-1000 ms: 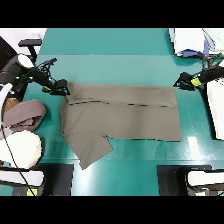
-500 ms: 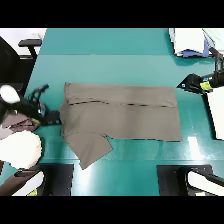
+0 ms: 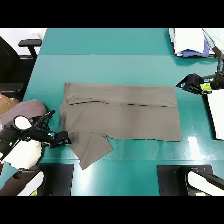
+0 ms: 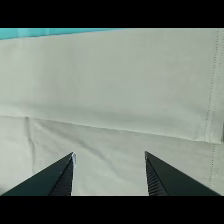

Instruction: Fold the shirts.

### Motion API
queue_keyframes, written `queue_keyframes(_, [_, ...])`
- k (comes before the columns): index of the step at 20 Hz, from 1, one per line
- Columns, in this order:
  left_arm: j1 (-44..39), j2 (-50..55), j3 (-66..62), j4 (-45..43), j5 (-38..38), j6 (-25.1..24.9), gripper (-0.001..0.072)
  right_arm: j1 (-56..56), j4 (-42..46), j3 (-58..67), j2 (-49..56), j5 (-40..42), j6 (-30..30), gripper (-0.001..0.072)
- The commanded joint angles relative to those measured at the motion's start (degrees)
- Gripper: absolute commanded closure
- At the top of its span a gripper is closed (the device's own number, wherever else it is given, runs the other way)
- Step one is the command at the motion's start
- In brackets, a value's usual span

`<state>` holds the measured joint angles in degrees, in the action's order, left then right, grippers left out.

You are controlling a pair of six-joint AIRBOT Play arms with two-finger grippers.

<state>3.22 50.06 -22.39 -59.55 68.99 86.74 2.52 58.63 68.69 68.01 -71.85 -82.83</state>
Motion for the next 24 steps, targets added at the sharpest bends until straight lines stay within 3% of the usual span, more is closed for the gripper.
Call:
queue_keyframes(1, [-0.02,-0.17,1.38,3.43,-4.79,-0.24,0.0400,-0.07,-0.63,-0.09,-0.15,0.11,-0.02,0.0202])
queue_keyframes(2, [-0.02,-0.17,1.38,5.03,-5.29,-0.46,0.0400,-0.07,-0.61,-0.09,-0.15,-0.02,-0.02,0.0203])
queue_keyframes(3, [-0.02,-0.20,1.36,6.67,-5.66,-1.44,0.0462,-0.07,-0.55,-0.09,-0.15,-0.57,0.00,0.0203])
queue_keyframes(4, [-0.02,-0.20,1.20,7.91,-5.53,-3.54,0.0678,0.13,-0.13,-0.09,-0.15,-1.88,0.00,0.0203])
queue_keyframes(7, [-0.02,-0.46,-1.33,8.37,-2.29,-6.27,0.0684,2.69,7.06,-1.40,-0.63,-9.09,0.81,0.0203])
queue_keyframes(11, [-0.02,-0.48,-3.96,8.55,-0.66,-6.93,0.0684,11.72,16.76,-16.02,-6.97,-11.87,0.57,0.0201])
queue_keyframes(17, [-0.02,-0.48,-4.04,8.81,-1.33,-7.26,0.0684,26.71,9.66,-36.39,-8.00,-10.43,0.59,0.0219])
queue_keyframes(18, [-0.02,-0.48,-4.04,8.81,-1.73,-7.23,0.0684,26.73,7.28,-37.94,-6.93,-8.96,0.74,0.0280])
queue_keyframes(21, [-0.02,-0.48,-4.04,8.85,-2.49,-7.23,0.0684,22.60,3.67,-39.10,-3.82,-3.85,0.85,0.0287])
queue_keyframes(22, [-0.02,-0.48,-4.04,8.85,-2.47,-7.23,0.0684,20.33,3.63,-38.49,-2.91,-2.56,0.83,0.0366])
queue_keyframes(23, [-0.02,-0.48,-4.04,8.81,-2.45,-7.26,0.0684,17.90,3.93,-37.44,-2.32,-1.73,0.85,0.0494])
queue_keyframes(24, [-0.02,-0.48,-4.04,8.70,-2.12,-7.26,0.0684,15.96,4.35,-36.24,-2.05,-1.27,0.85,0.0536])
